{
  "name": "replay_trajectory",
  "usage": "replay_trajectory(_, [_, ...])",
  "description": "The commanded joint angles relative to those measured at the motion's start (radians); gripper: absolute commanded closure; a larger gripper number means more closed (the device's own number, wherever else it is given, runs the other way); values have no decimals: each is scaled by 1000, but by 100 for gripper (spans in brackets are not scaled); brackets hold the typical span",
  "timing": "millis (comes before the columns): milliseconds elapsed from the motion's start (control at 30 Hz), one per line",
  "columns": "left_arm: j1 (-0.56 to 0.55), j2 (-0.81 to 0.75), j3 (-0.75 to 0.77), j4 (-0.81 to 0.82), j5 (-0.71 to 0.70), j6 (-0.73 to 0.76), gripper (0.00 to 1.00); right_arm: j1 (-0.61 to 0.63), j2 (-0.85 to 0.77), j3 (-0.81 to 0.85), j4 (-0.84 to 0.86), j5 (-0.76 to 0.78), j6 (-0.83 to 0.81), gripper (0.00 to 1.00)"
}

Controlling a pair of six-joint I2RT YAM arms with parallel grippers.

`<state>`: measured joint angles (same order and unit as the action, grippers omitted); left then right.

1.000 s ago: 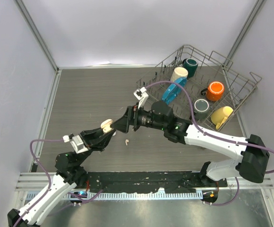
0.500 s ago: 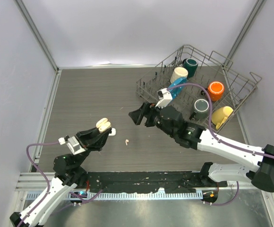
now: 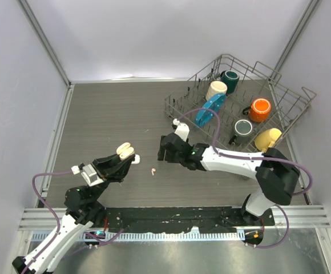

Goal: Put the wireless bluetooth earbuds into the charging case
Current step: Place the earbud in the charging case, then pick up the earbud from the center of the board.

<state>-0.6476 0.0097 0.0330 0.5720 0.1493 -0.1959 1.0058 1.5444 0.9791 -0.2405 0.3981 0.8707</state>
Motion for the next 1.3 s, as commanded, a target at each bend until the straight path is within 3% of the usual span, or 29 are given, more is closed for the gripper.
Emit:
replay_trajectory(0, [0,-50,-39,8,-2,27,100,2,84,99,30,-42,66,30])
replay_trajectory(367, [0,-51,-36,12,3,27,100,5,226,130,76,-125,174,42])
replay_trajectory(667, [0,-51,-36,16,1,29,100,19,289,151,84,-165,188,46])
replay_trajectory(933, [0,-51,-36,19,-4,30,100,57,307,182,46,-130,195,48])
replay_trajectory(1267, [0,-51,-36,12,-5,29,100,111,336,266,-89,27,185,49])
